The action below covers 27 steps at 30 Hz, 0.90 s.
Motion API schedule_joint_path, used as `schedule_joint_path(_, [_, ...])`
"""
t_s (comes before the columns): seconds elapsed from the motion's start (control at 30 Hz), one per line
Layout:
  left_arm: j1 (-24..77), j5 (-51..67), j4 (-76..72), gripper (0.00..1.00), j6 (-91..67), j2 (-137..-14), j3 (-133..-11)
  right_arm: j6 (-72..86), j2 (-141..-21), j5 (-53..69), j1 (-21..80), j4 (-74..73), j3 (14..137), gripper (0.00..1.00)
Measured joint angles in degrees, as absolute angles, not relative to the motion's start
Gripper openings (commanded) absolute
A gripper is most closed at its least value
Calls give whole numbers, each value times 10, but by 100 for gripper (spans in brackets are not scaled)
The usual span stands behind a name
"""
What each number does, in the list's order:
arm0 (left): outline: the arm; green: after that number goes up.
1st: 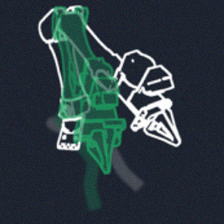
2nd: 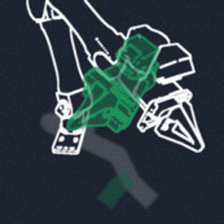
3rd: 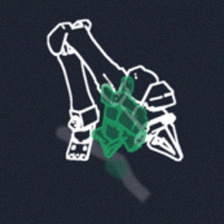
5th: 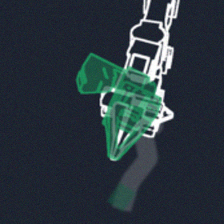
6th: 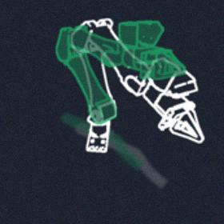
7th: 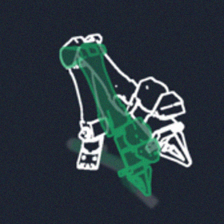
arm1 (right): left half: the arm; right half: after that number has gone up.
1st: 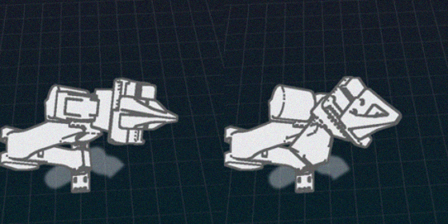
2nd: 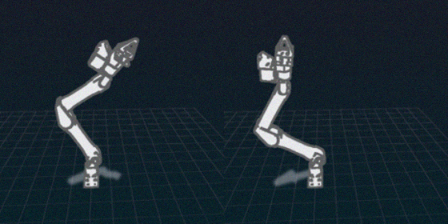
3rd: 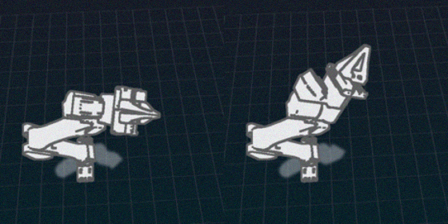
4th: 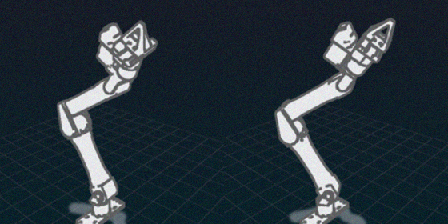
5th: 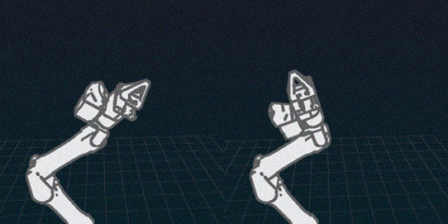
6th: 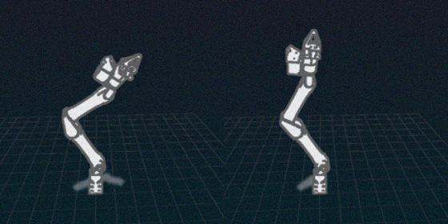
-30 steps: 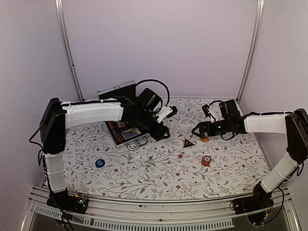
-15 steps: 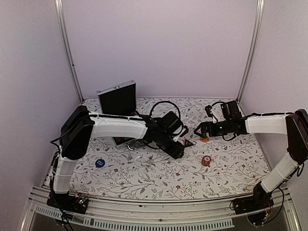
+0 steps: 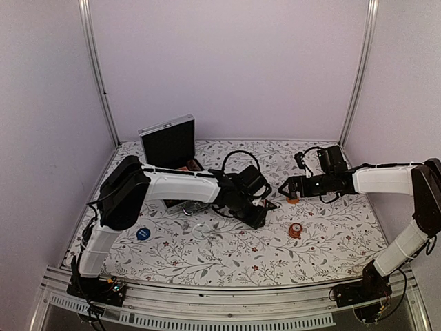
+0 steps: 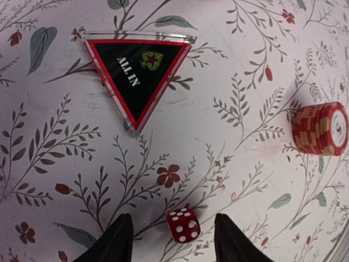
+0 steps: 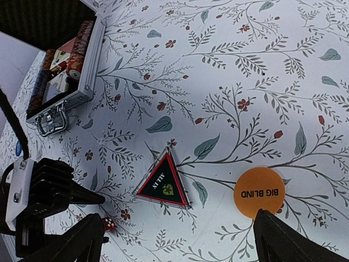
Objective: Pack up texas hold em set
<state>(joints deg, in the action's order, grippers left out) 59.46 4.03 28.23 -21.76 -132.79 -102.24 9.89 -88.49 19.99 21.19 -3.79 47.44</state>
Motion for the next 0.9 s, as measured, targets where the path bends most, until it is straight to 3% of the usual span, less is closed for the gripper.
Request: schedule_joint_path(0.9, [599, 27, 294, 15, -170, -1346, -1044, 99, -884, 201, 212, -37, 469, 99])
